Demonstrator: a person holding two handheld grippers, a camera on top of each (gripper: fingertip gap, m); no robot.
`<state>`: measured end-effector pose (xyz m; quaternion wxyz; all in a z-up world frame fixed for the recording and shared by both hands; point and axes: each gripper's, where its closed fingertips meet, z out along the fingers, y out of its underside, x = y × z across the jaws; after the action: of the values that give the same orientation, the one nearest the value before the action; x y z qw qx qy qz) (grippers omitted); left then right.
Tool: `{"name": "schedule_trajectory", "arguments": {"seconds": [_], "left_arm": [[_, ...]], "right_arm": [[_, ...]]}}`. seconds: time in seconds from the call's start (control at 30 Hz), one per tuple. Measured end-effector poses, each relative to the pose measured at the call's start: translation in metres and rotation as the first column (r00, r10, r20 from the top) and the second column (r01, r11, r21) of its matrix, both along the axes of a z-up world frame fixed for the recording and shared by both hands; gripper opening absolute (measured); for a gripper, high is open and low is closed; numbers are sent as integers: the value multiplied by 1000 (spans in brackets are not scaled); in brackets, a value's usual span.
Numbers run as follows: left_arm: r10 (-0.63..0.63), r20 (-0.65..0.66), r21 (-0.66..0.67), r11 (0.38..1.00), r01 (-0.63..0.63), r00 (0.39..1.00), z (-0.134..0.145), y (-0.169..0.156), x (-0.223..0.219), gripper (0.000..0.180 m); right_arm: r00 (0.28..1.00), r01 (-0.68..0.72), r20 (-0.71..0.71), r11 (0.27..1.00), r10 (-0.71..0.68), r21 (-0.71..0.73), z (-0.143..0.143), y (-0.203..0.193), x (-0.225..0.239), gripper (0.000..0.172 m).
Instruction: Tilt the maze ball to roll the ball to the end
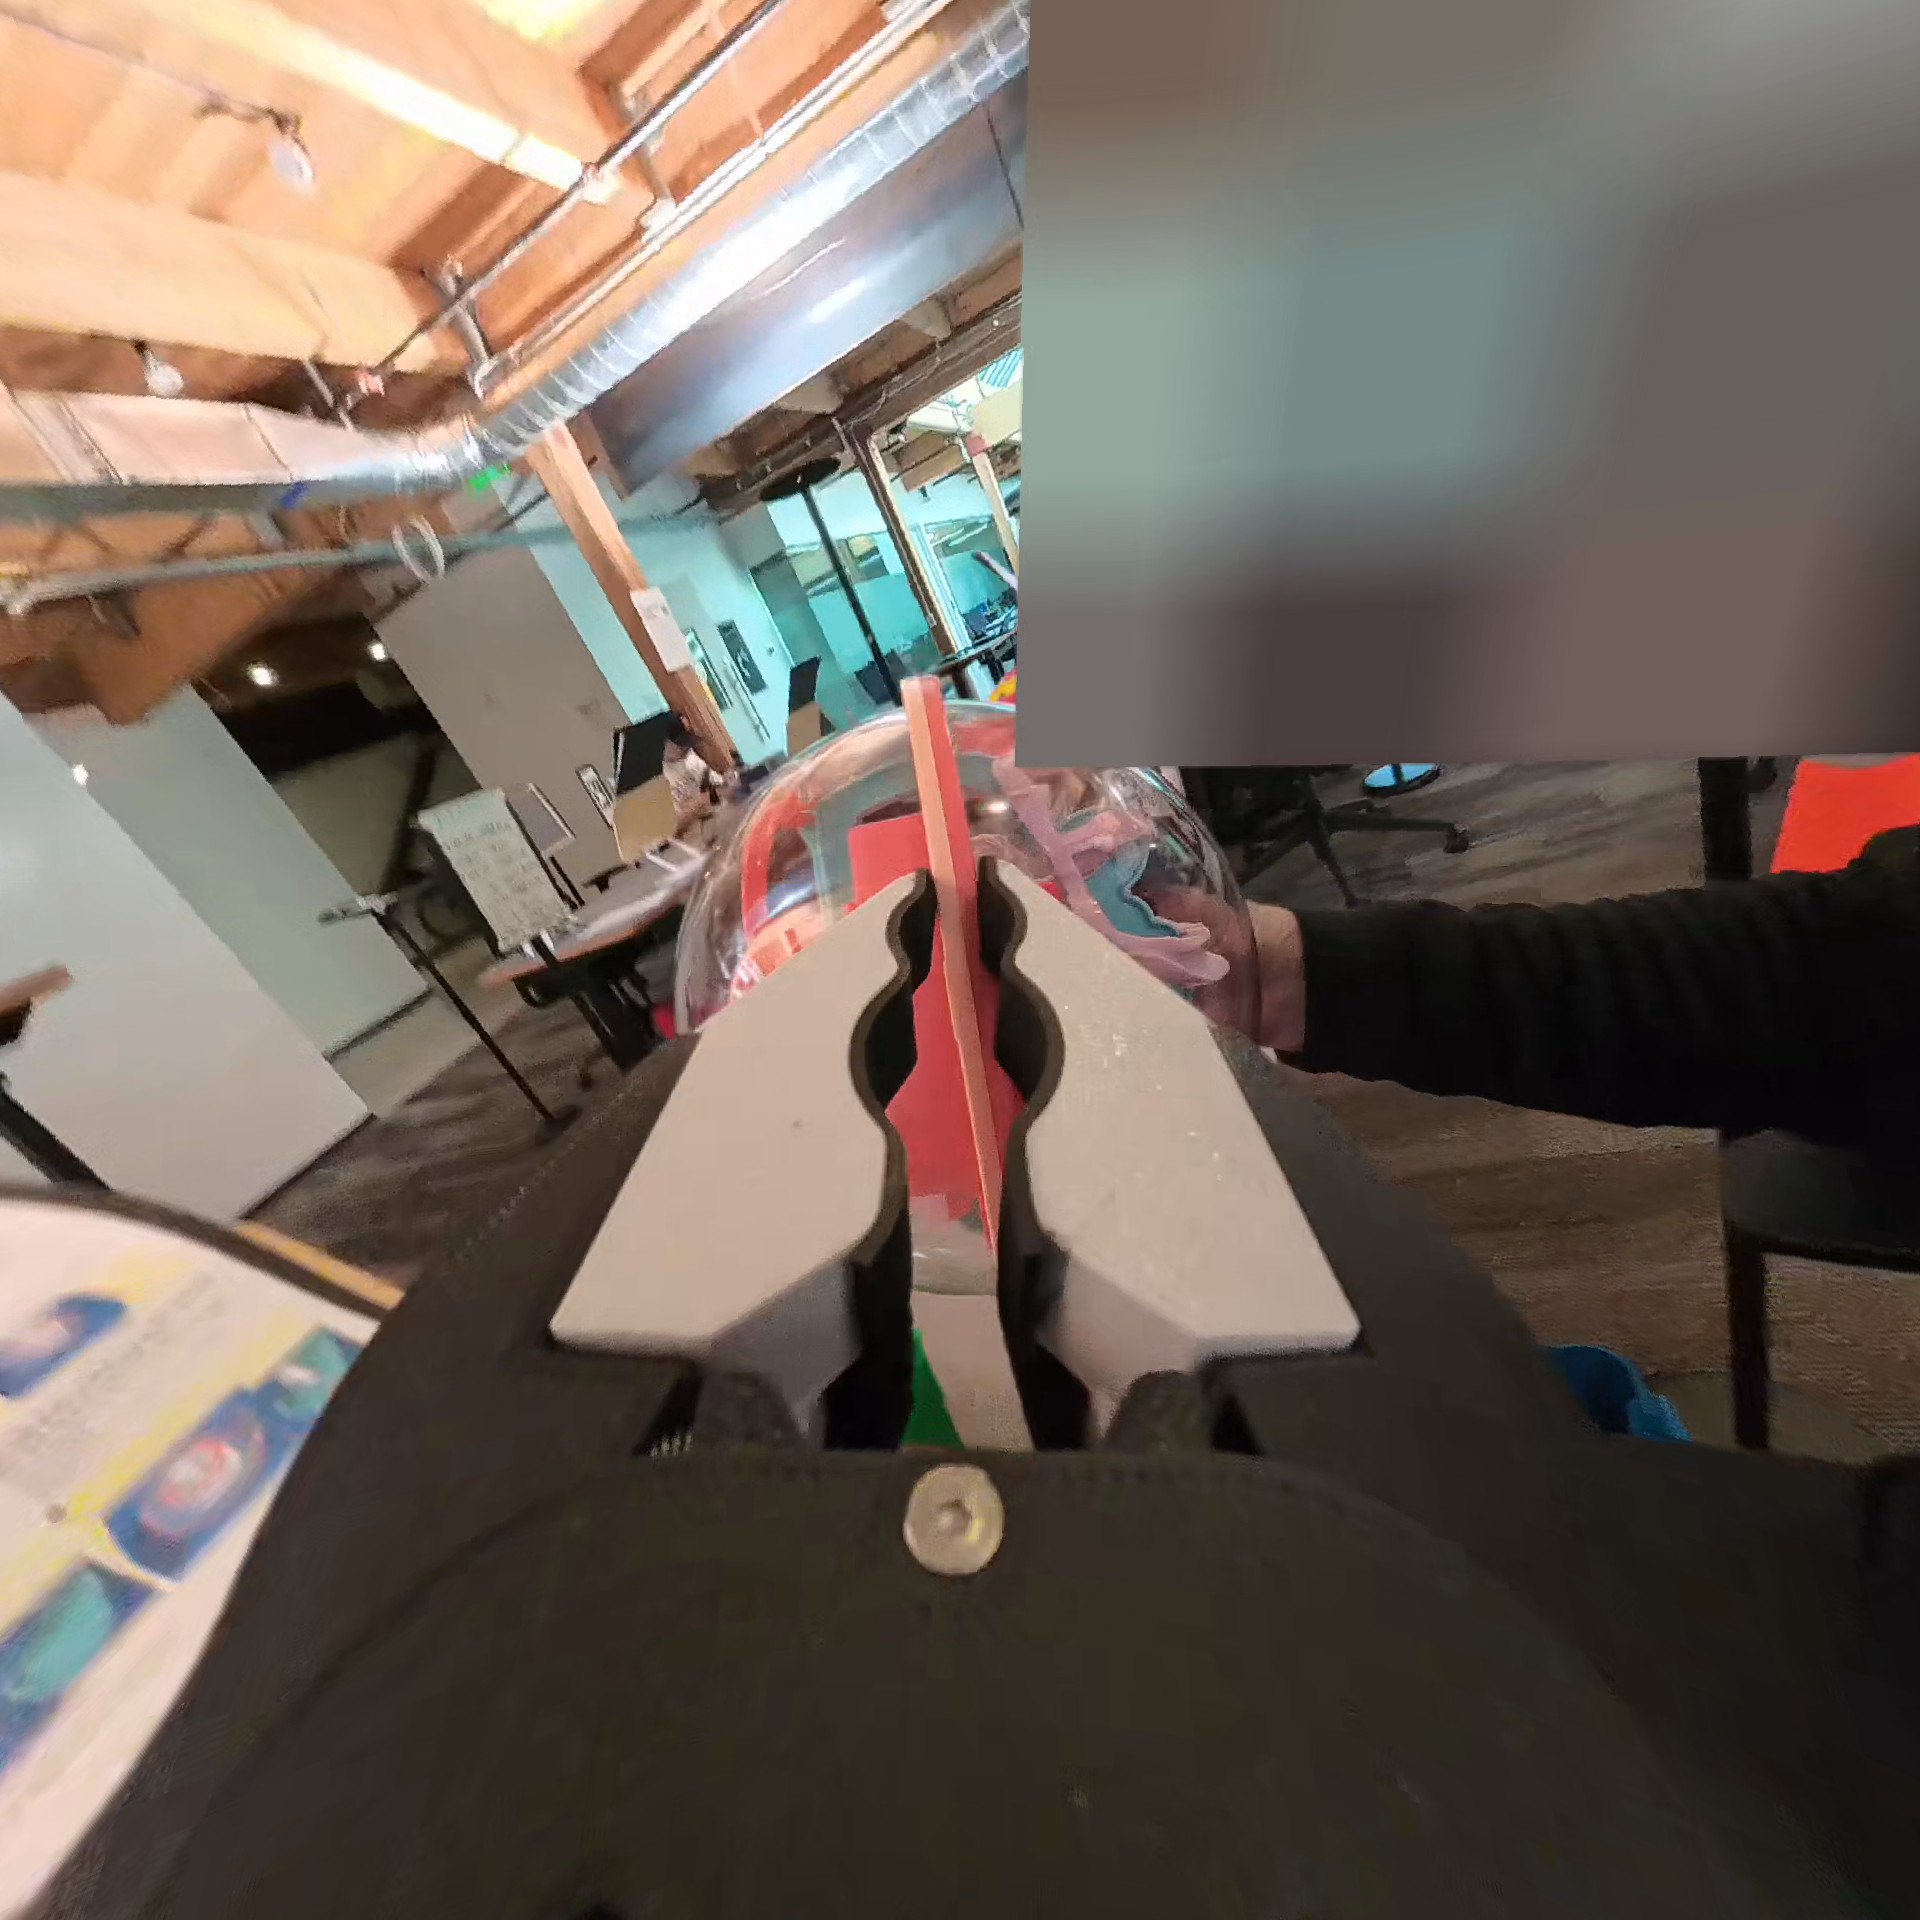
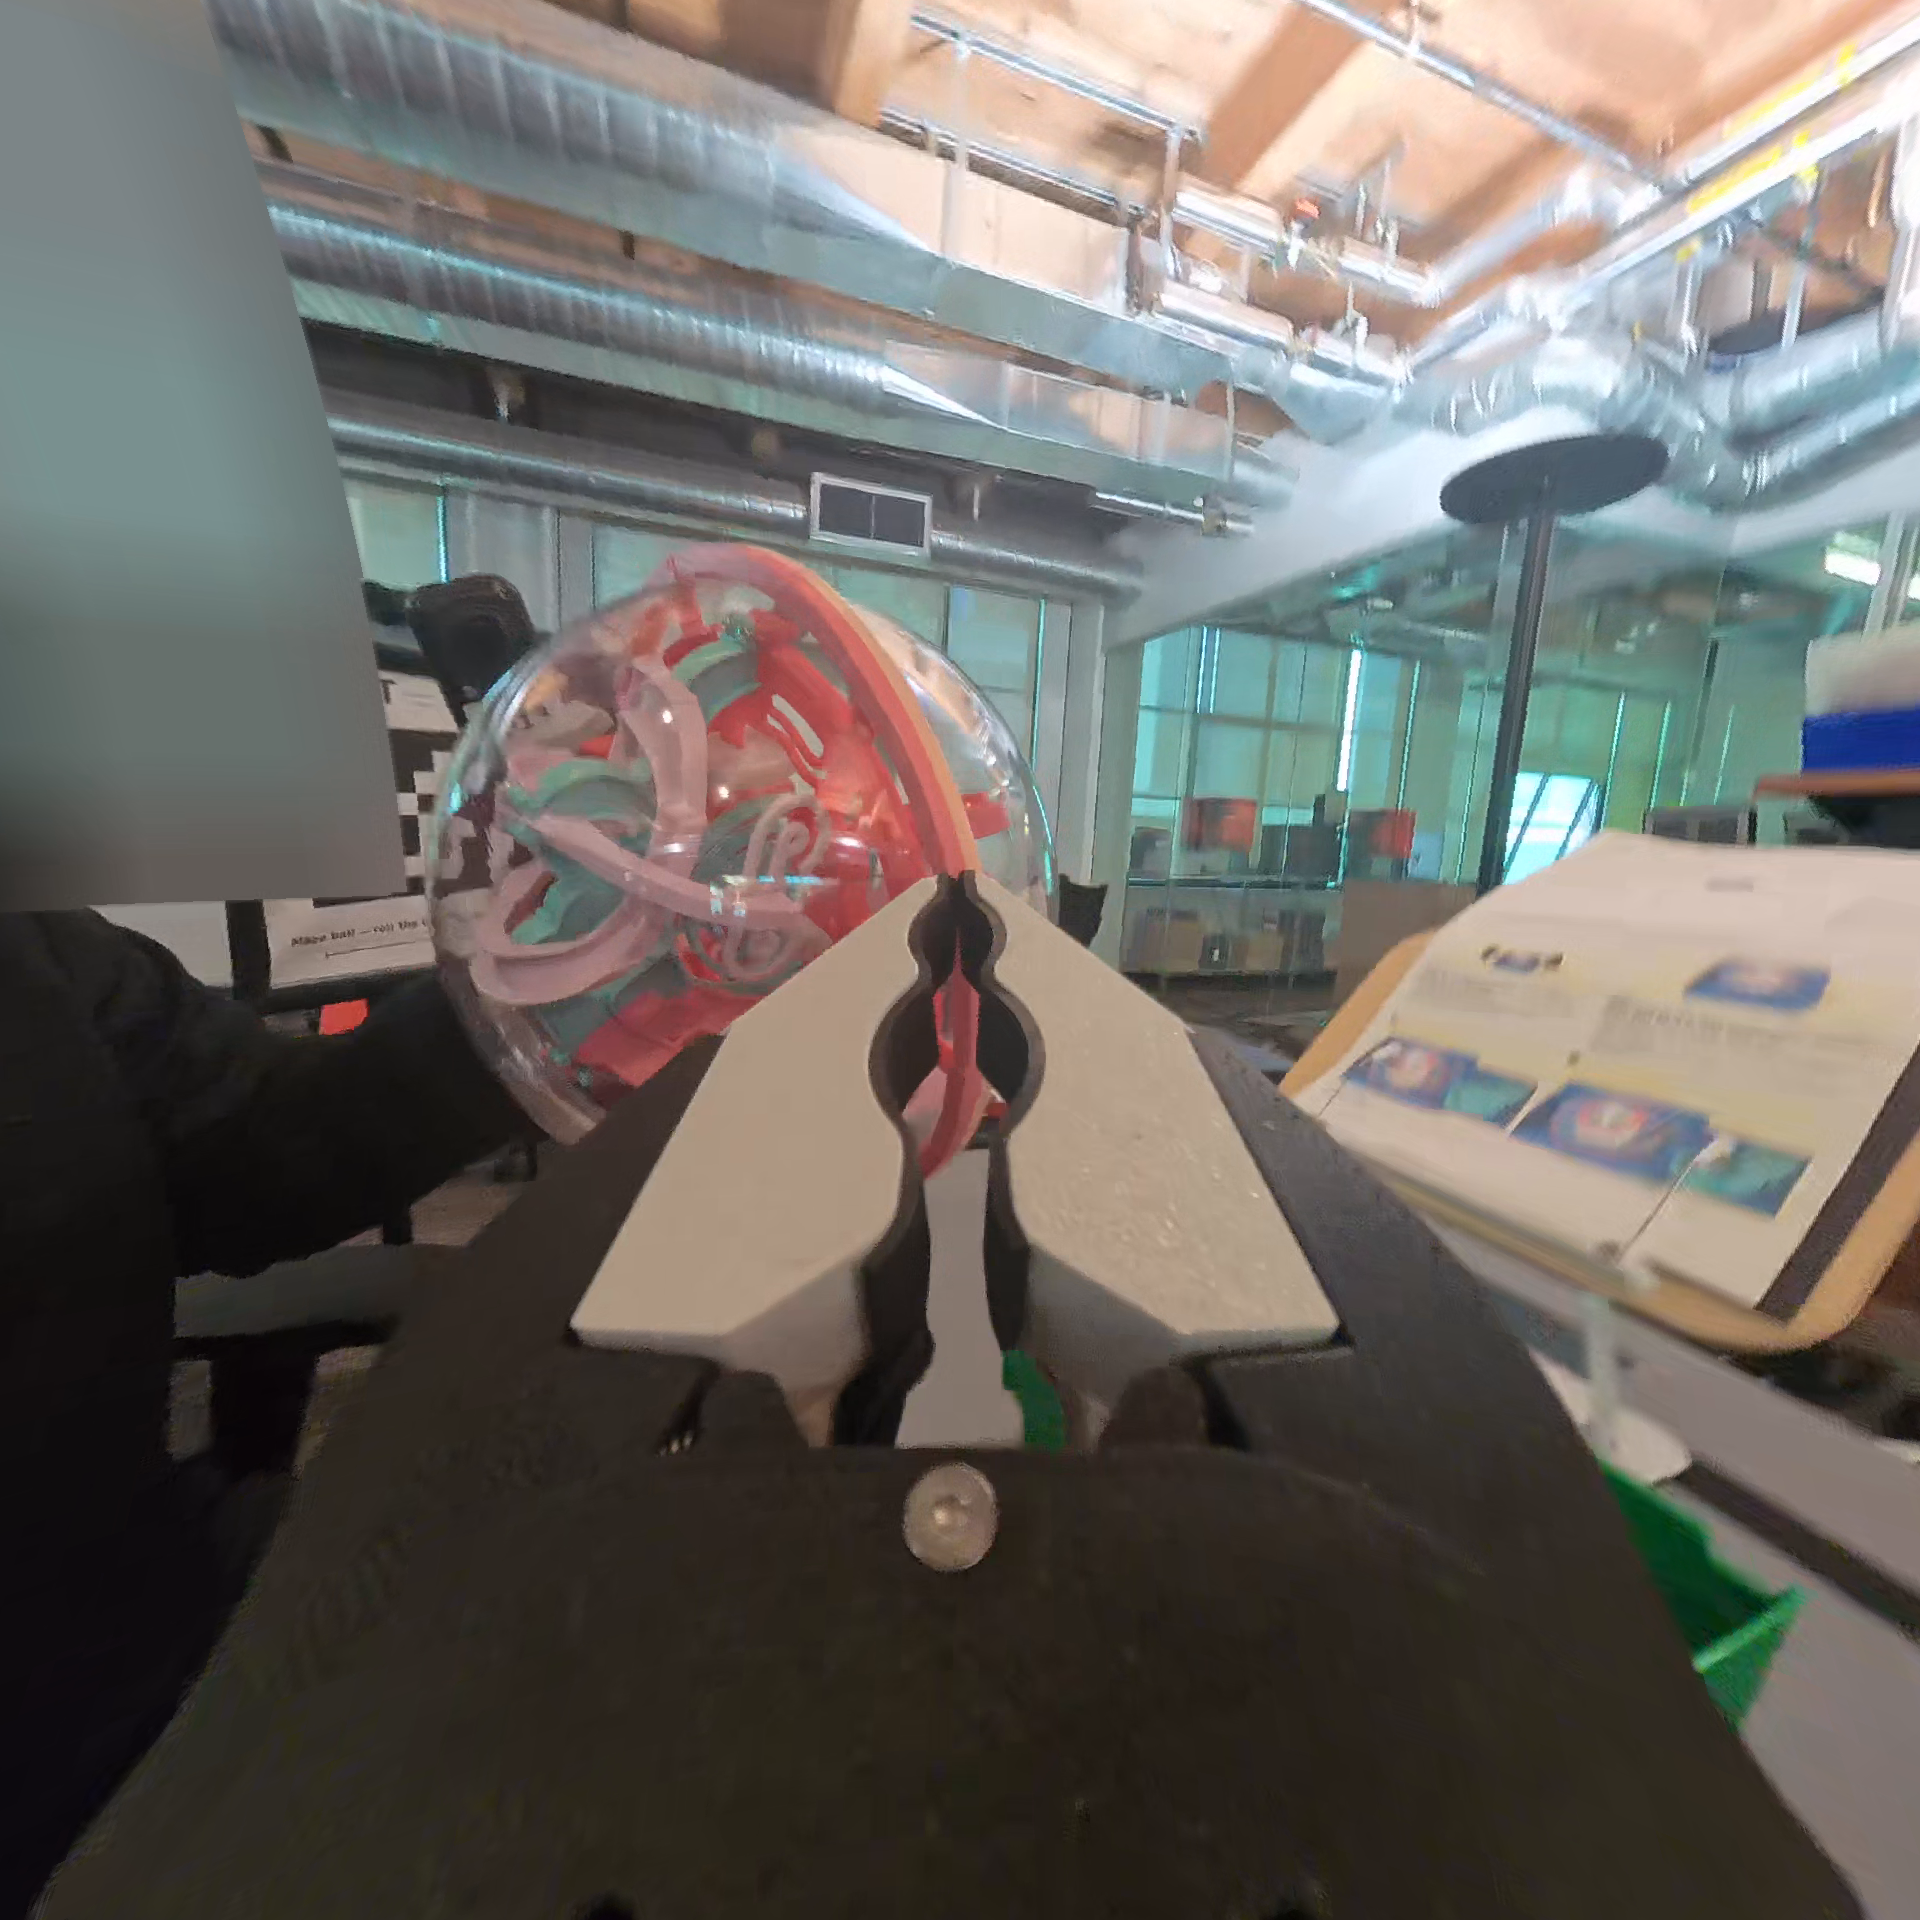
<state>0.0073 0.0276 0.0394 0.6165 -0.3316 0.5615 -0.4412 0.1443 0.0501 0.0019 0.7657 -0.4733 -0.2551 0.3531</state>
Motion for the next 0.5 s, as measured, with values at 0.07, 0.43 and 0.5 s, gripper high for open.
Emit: {"name": "schedule_trajectory", "arguments": {"seconds": [0.07,0.43,0.5], "left_arm": [[8,-34,-73,997,-11,999,-30,14,2,6],[-9,-312,-256,964,-75,950,-200,54,24,6],[-38,-330,-272,961,-57,943,-202,57,23,6]], "right_arm": [[998,-33,-52,998,30,-61,-26,6,-2,0],[990,-25,116,927,74,-375,-154,45,-50,0],[962,6,254,919,102,-394,-164,45,-56,1]]}}
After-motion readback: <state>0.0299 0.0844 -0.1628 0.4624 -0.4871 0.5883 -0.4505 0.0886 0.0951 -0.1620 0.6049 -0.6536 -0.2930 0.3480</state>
